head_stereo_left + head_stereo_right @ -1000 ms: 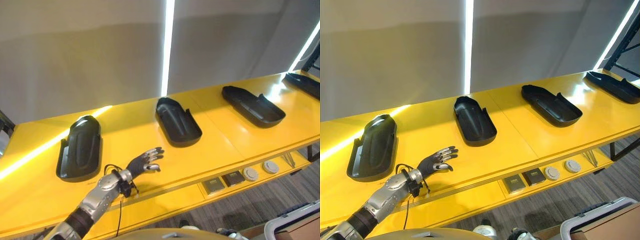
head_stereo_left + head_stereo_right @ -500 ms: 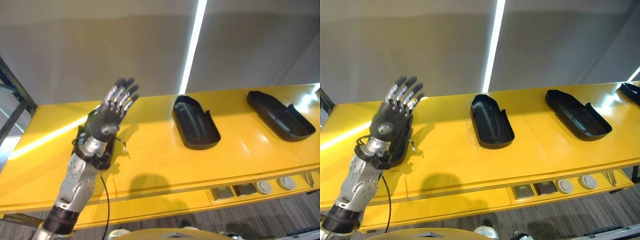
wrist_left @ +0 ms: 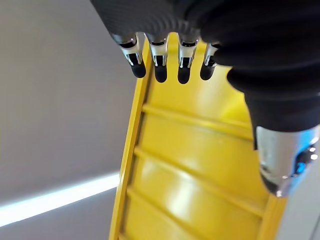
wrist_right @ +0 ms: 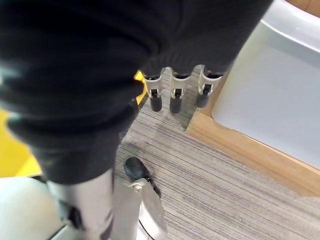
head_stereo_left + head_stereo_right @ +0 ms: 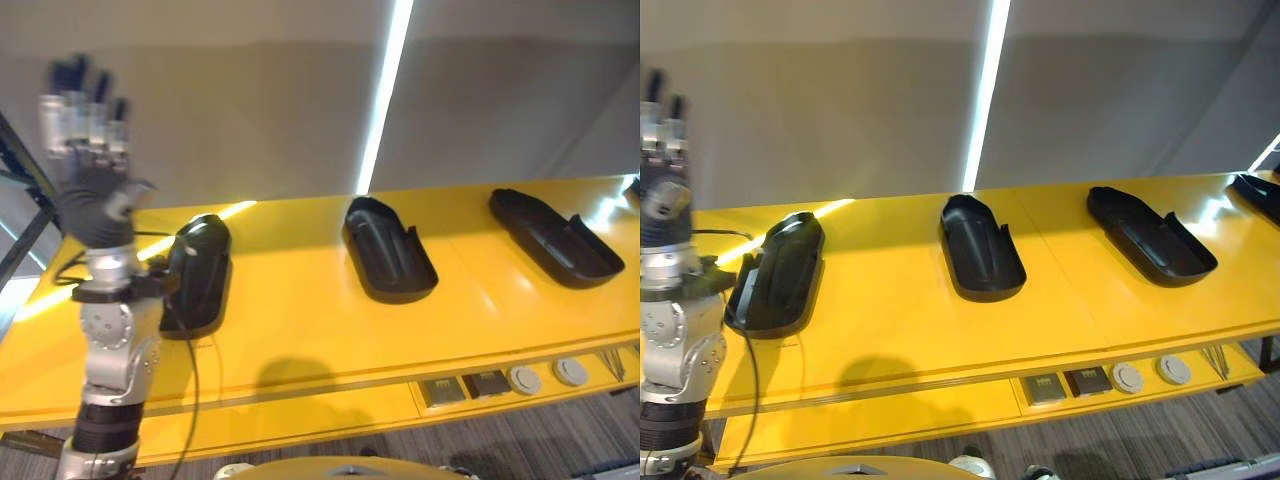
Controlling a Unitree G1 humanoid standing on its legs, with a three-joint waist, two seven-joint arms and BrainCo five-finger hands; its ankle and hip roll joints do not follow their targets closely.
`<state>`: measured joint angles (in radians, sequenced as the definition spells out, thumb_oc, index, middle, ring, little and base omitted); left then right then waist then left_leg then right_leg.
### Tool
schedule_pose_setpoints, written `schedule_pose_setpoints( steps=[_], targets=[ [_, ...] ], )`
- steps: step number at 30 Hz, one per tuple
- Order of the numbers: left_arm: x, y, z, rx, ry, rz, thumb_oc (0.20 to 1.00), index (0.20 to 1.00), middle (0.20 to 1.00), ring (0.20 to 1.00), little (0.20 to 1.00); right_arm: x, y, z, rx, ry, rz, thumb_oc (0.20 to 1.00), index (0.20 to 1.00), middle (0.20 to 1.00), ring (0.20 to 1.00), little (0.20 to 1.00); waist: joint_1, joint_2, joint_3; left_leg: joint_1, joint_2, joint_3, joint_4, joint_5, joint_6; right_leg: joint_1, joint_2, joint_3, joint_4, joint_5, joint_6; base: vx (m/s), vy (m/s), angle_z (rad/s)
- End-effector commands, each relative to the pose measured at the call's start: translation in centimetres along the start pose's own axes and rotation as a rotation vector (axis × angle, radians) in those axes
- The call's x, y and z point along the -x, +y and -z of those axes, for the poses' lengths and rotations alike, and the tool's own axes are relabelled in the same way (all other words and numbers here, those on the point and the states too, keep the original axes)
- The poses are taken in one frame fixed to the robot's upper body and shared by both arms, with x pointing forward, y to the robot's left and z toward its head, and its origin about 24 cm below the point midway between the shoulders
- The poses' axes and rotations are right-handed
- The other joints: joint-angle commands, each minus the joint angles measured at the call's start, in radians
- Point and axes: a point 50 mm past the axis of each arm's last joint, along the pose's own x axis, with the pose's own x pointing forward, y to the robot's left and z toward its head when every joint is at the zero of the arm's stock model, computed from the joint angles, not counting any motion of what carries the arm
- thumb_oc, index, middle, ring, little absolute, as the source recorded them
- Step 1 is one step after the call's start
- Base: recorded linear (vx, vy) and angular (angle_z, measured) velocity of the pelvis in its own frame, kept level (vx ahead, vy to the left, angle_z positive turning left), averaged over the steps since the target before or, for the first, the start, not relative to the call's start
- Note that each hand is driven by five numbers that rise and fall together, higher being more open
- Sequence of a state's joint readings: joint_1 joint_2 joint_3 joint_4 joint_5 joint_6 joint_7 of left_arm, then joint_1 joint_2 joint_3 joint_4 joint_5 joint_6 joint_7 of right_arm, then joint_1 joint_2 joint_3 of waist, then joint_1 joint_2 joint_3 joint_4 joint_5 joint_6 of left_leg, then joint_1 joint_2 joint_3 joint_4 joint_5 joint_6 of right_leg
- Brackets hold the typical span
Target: Move parts from the plastic box to the shelf.
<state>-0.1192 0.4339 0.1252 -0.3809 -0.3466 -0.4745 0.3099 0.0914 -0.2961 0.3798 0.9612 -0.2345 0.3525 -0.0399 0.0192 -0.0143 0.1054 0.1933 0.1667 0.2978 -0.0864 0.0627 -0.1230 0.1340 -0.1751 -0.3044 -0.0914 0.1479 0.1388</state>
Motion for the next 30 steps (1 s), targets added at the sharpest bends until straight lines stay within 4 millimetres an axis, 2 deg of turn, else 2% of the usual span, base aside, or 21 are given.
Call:
schedule_pose_setpoints(
  steps=[1, 5, 6, 8, 13, 18, 19, 20, 23, 26, 28, 30],
  targets=[
    [-1.0, 1.4, -2.3, -0.162, -0.197, -0.198, 1.0, 1.0, 1.0, 1.0, 1.0, -0.1, 0.2, -2.1, 0.037, -0.039, 0.001, 1.0, 1.0, 1.0, 1.0, 1.0, 0.022, 0.005, 0.054, 0.041, -0.037, -0.018, -0.001, -0.064, 0.051, 0.106, 0.002, -0.053, 0.004, -0.11, 0.012, 0.01, 0.0, 0.15],
    [0.0, 5.2, -2.3, -0.465, -0.221, -0.4, 1.0, 1.0, 1.0, 1.0, 1.0, -0.1, -0.2, -1.8, 0.048, -0.037, -0.009, 1.0, 1.0, 1.0, 1.0, 1.0, 0.046, 0.002, 0.053, 0.042, -0.039, -0.038, 0.0, -0.062, 0.046, 0.121, 0.003, -0.073, 0.004, -0.117, 0.007, 0.02, 0.001, 0.15],
    [0.5, 6.5, -2.0, -0.49, -0.192, -0.474, 1.0, 1.0, 1.0, 1.0, 1.0, -0.1, -0.3, -1.8, 0.054, -0.04, -0.009, 1.0, 1.0, 1.0, 1.0, 1.0, 0.053, 0.002, 0.054, 0.042, -0.039, -0.044, 0.0, -0.062, 0.045, 0.125, 0.003, -0.079, 0.004, -0.119, 0.005, 0.01, 0.001, 0.17],
    [0.8, 7.1, -2.0, -0.493, -0.177, -0.506, 1.0, 1.0, 1.0, 1.0, 1.0, -0.1, -0.4, -1.7, 0.056, -0.04, -0.01, 1.0, 1.0, 1.0, 1.0, 1.0, 0.055, 0.002, 0.054, 0.042, -0.038, -0.047, 0.0, -0.061, 0.044, 0.126, 0.002, -0.081, 0.005, -0.12, 0.005, 0.0, 0.001, 0.1],
    [3.1, 10.3, -0.7, -0.634, -0.066, -0.674, 1.0, 1.0, 1.0, 1.0, 1.0, -0.1, -0.9, -1.9, 0.072, -0.049, -0.01, 1.0, 1.0, 1.0, 1.0, 1.0, 0.068, 0.001, 0.058, 0.042, -0.039, -0.061, 0.0, -0.058, 0.039, 0.135, 0.003, -0.094, 0.006, -0.126, 0.001, 0.0, 0.002, 0.06],
    [6.5, 12.9, 1.5, -0.686, 0.149, -0.789, 1.0, 1.0, 1.0, 1.0, 1.0, 0.0, -1.5, -2.0, 0.074, -0.051, -0.014, 1.0, 1.0, 1.0, 1.0, 1.0, 0.075, 0.002, 0.066, 0.043, -0.038, -0.068, -0.001, -0.053, 0.036, 0.139, 0.004, -0.1, 0.007, -0.128, 0.0, -0.01, -0.001, 0.05],
    [7.7, 13.3, 2.4, -0.703, 0.224, -0.79, 1.0, 1.0, 1.0, 1.0, 1.0, 0.0, -1.7, -2.1, 0.076, -0.051, -0.016, 1.0, 1.0, 1.0, 1.0, 1.0, 0.076, 0.003, 0.068, 0.041, -0.038, -0.069, -0.001, -0.052, 0.036, 0.138, 0.005, -0.1, 0.008, -0.127, 0.0, -0.02, -0.004, 0.03],
    [7.9, 13.4, 2.6, -0.715, 0.24, -0.781, 1.0, 1.0, 1.0, 1.0, 1.0, 0.0, -1.8, -2.1, 0.077, -0.051, -0.016, 1.0, 1.0, 1.0, 1.0, 1.0, 0.077, 0.003, 0.069, 0.041, -0.038, -0.069, -0.001, -0.052, 0.036, 0.138, 0.005, -0.1, 0.008, -0.127, 0.0, -0.02, -0.007, 0.04],
    [9.8, 13.3, 4.5, -0.822, 0.418, -0.613, 1.0, 1.0, 1.0, 1.0, 1.0, -0.1, -2.2, -2.2, 0.073, -0.052, -0.016, 1.0, 1.0, 1.0, 1.0, 1.0, 0.083, 0.002, 0.078, 0.039, -0.037, -0.067, -0.001, -0.051, 0.036, 0.137, 0.006, -0.102, 0.008, -0.124, 0.0, -0.02, -0.012, 0.02],
    [11.7, 13.3, 5.7, -0.835, 0.566, -0.536, 1.0, 1.0, 1.0, 1.0, 1.0, -0.1, -2.4, -2.2, 0.063, -0.053, -0.012, 1.0, 1.0, 1.0, 1.0, 1.0, 0.089, 0.003, 0.087, 0.037, -0.037, -0.066, -0.001, -0.051, 0.037, 0.134, 0.007, -0.103, 0.008, -0.12, -0.001, -0.01, -0.005, 0.0],
    [13.5, 13.3, 6.4, -0.829, 0.671, -0.516, 1.0, 1.0, 1.0, 1.0, 1.0, -0.1, -2.5, -2.2, 0.046, -0.052, -0.011, 1.0, 1.0, 1.0, 1.0, 1.0, 0.095, 0.003, 0.093, 0.035, -0.038, -0.067, -0.001, -0.05, 0.037, 0.133, 0.007, -0.104, 0.007, -0.117, 0.0, 0.0, 0.0, 0.0],
    [16.2, 13.5, 7.2, -0.847, 0.818, -0.466, 1.0, 1.0, 1.0, 1.0, 1.0, -0.2, -2.8, -2.2, 0.02, -0.049, -0.009, 1.0, 1.0, 1.0, 1.0, 1.0, 0.106, 0.004, 0.101, 0.032, -0.039, -0.07, -0.001, -0.047, 0.038, 0.132, 0.009, -0.106, 0.007, -0.113, 0.001, 0.0, 0.0, 0.0]
  ],
)
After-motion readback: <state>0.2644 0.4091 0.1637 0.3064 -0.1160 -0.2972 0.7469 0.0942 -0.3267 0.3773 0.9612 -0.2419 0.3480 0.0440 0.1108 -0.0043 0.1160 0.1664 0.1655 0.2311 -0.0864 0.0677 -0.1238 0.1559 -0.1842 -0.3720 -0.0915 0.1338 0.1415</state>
